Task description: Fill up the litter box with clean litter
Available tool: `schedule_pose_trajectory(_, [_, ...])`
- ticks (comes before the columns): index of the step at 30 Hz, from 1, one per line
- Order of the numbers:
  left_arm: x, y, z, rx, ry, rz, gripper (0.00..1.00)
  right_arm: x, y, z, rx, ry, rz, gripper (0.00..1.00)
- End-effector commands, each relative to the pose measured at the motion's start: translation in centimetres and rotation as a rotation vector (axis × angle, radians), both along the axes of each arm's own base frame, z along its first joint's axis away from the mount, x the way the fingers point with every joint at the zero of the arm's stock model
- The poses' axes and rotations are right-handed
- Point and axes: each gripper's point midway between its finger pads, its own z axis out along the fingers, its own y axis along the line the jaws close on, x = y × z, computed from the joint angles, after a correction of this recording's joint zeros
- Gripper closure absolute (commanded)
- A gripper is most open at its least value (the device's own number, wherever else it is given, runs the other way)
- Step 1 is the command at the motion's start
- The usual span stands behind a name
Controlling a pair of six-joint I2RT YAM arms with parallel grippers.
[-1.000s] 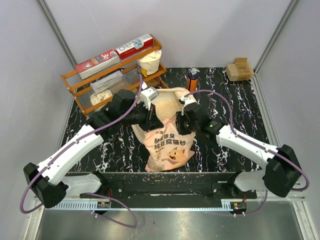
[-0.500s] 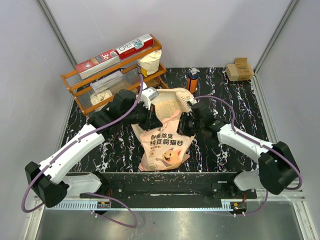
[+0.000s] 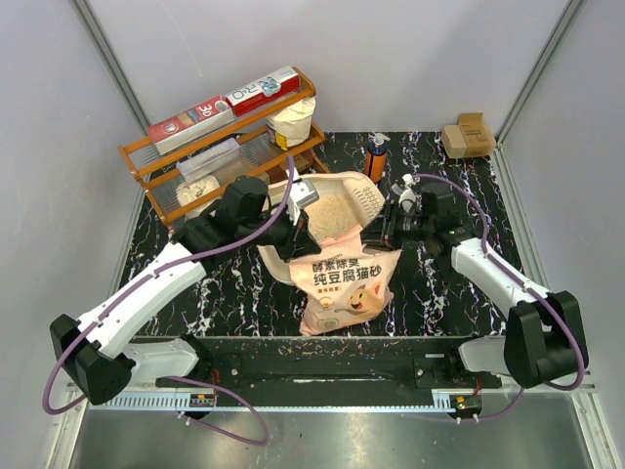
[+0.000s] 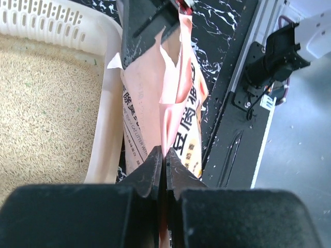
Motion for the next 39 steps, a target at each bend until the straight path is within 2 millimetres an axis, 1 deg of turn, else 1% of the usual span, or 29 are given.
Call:
schedule_pose_trajectory(1, [-2.4, 1.0, 4.0, -0.047, -0.121, -0.126, 1.00, 1.9, -3.4, 1.4, 0.107, 0.081, -0.064, 1.00])
schedule_pose_trajectory(4, [-2.4, 1.0, 3.9, -0.035, -0.148, -0.149, 1.00, 2.5, -4.6, 2.2, 0.137, 0.080, -0.074, 1.00])
schedule_pose_trajectory(5, [-2.3, 1.0, 3.8, -0.031, -0.151, -0.150, 1.00, 2.5, -4.8, 2.6, 0.146, 0.076, -0.068, 1.00])
schedule_pose_trajectory(6, [-2.3, 1.1, 3.7, -0.026, -0.151, -0.149, 1.00, 3.0, -5.3, 3.3, 0.144, 0.047, -0.077, 1.00])
schedule_pose_trajectory(7, [-2.2, 1.1, 3.7, -0.025, -0.156, -0.146, 1.00, 2.9, -5.6, 3.3, 0.115, 0.031, -0.071, 1.00])
schedule_pose_trajectory(8, [-2.0, 1.1, 3.7, -0.022, -0.158, -0.142, 1.00, 3.1, -5.8, 3.6, 0.080, -0.002, -0.085, 1.00])
schedule_pose_trajectory(9, [-2.1, 1.0, 4.1, -0.032, -0.161, -0.145, 1.00, 3.1, -6.0, 4.4, 0.057, -0.021, -0.084, 1.00])
schedule_pose_trajectory(11, [-2.1, 0.7, 4.4, -0.043, -0.154, -0.154, 1.00, 3.2, -6.5, 4.9, 0.000, -0.089, -0.091, 1.00])
schedule_pose_trajectory(12, [-2.2, 0.5, 5.0, -0.057, -0.160, -0.164, 1.00, 3.1, -6.8, 5.2, -0.038, -0.088, -0.102, 1.00])
schedule_pose_trajectory(14, [-2.2, 0.3, 5.3, -0.065, -0.158, -0.169, 1.00, 3.4, -7.6, 5.2, -0.106, -0.141, -0.138, 1.00])
schedule_pose_trajectory(15, [-2.4, 0.1, 5.9, -0.080, -0.162, -0.183, 1.00, 3.6, -8.1, 5.3, -0.146, -0.157, -0.160, 1.00])
schedule_pose_trajectory(16, [-2.4, 0.0, 6.1, -0.086, -0.157, -0.188, 1.00, 3.5, -8.5, 4.9, -0.169, -0.142, -0.179, 1.00])
schedule_pose_trajectory(19, [-2.5, -0.4, 6.6, -0.111, -0.133, -0.195, 1.00, 3.5, -8.8, 5.0, -0.176, -0.125, -0.218, 1.00])
schedule_pose_trajectory(21, [-2.8, -0.9, 6.8, -0.135, -0.112, -0.214, 1.00, 3.7, -10.0, 4.5, -0.241, -0.121, -0.300, 1.00])
schedule_pose_trajectory(23, [-2.8, -1.4, 6.8, -0.147, -0.083, -0.224, 1.00, 3.4, -10.2, 4.3, -0.254, -0.125, -0.305, 1.00])
schedule_pose_trajectory(24, [-3.1, -1.6, 7.0, -0.163, -0.066, -0.234, 1.00, 3.0, -10.4, 3.9, -0.273, -0.101, -0.309, 1.00])
schedule_pose_trajectory(25, [-3.2, -1.8, 7.0, -0.168, -0.052, -0.236, 1.00, 3.1, -11.0, 3.8, -0.299, -0.105, -0.332, 1.00])
schedule_pose_trajectory(26, [-3.2, -2.2, 6.8, -0.168, -0.039, -0.243, 1.00, 2.9, -11.0, 4.2, -0.298, -0.123, -0.335, 1.00])
schedule_pose_trajectory(28, [-3.4, -2.7, 7.1, -0.189, -0.032, -0.252, 1.00, 2.7, -11.1, 4.2, -0.318, -0.126, -0.344, 1.00])
schedule_pose_trajectory(29, [-3.4, -3.2, 7.0, -0.192, -0.024, -0.260, 1.00, 2.5, -10.8, 4.6, -0.320, -0.145, -0.334, 1.00])
schedule_pose_trajectory(30, [-3.4, -3.5, 7.3, -0.204, -0.030, -0.267, 1.00, 2.4, -10.2, 5.1, -0.312, -0.170, -0.310, 1.00])
schedule_pose_trajectory(32, [-3.6, -4.2, 7.7, -0.221, -0.023, -0.282, 1.00, 2.4, -10.0, 5.6, -0.319, -0.193, -0.311, 1.00])
schedule_pose_trajectory(33, [-3.7, -4.4, 7.8, -0.224, -0.019, -0.290, 1.00, 2.5, -9.8, 5.7, -0.325, -0.208, -0.313, 1.00])
schedule_pose_trajectory(34, [-3.7, -4.7, 7.7, -0.222, -0.014, -0.295, 1.00, 2.3, -9.2, 5.8, -0.331, -0.228, -0.291, 1.00])
schedule_pose_trajectory(35, [-3.6, -4.9, 8.0, -0.227, -0.023, -0.296, 1.00, 2.2, -9.0, 5.8, -0.326, -0.235, -0.283, 1.00])
schedule_pose_trajectory(37, [-3.5, -5.1, 8.1, -0.225, -0.030, -0.294, 1.00, 2.2, -9.0, 5.8, -0.321, -0.221, -0.291, 1.00])
schedule_pose_trajectory(38, [-3.2, -5.2, 8.3, -0.225, -0.035, -0.285, 1.00, 2.3, -9.1, 6.2, -0.322, -0.228, -0.301, 1.00])
schedule_pose_trajectory(39, [-3.1, -5.2, 8.3, -0.225, -0.040, -0.282, 1.00, 2.3, -9.3, 6.3, -0.334, -0.225, -0.308, 1.00])
